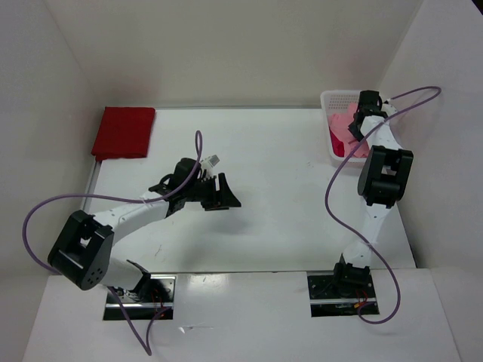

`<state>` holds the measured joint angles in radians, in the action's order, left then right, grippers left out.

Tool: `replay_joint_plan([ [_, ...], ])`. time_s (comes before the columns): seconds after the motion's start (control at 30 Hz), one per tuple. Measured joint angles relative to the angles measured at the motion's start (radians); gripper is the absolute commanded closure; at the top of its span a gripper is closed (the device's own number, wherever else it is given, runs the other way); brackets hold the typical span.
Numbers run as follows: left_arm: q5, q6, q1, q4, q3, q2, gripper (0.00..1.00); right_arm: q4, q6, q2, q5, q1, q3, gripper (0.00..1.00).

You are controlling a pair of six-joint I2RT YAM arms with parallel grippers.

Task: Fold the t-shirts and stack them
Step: Grab crumpled tshirt from bin with the right arm

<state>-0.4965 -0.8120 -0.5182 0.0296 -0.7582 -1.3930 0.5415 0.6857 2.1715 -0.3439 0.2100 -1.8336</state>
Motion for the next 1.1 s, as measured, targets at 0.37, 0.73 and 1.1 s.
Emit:
replay_joint_plan([
  [0.37,0.002,0.0,0.0,-0.004,0.0,-0.026,0.3,-0.01,-0.011,0.005,0.016,0.006,-0.027,1.0],
  [0.73,-0.002,-0.005,0.053,-0.036,-0.055,-0.026,0.3,-0.07,-0.01,-0.282,0.173,0.003,0.075,1.0],
  [1.1,-0.023,-0.084,0.294,-0.038,-0.152,-0.026,0.3,-0.276,0.138,-0.772,0.742,-0.138,-0.193,1.0],
])
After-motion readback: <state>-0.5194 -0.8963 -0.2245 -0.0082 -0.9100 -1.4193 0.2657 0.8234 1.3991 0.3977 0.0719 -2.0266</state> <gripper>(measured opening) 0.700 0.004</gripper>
